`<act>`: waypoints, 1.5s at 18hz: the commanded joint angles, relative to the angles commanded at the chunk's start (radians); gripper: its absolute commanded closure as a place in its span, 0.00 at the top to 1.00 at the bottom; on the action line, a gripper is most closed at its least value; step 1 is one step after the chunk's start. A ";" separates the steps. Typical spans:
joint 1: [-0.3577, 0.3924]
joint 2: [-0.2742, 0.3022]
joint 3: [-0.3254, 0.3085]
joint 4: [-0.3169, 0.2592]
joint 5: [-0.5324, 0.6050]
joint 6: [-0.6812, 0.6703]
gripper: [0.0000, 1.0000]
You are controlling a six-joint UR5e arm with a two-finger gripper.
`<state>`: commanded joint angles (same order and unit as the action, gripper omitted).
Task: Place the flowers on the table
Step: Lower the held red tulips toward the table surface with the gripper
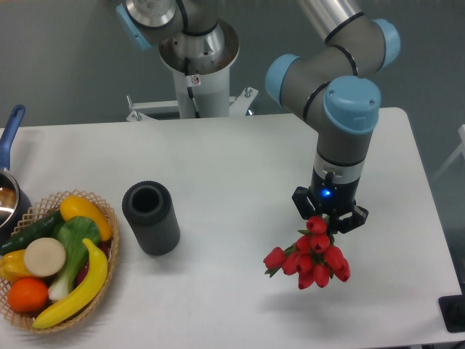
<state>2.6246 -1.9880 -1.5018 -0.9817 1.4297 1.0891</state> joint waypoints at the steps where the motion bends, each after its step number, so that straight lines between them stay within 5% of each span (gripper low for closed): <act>1: 0.002 -0.002 0.002 0.002 0.000 0.002 0.00; 12: 0.025 -0.096 0.046 -0.002 0.002 0.031 0.00; 16: 0.002 -0.127 0.043 -0.008 0.118 0.034 0.00; 20: -0.008 -0.133 0.043 -0.006 0.120 0.034 0.08; 21: -0.006 -0.132 0.043 -0.005 0.115 0.031 0.17; 22: -0.006 -0.130 0.041 -0.003 0.110 0.028 0.41; 23: -0.008 -0.129 0.038 -0.002 0.107 0.026 0.49; 25: -0.008 -0.127 0.037 -0.002 0.098 0.021 1.00; 27: -0.006 -0.123 0.019 0.003 0.094 0.017 1.00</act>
<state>2.6185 -2.1108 -1.4833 -0.9787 1.5233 1.1060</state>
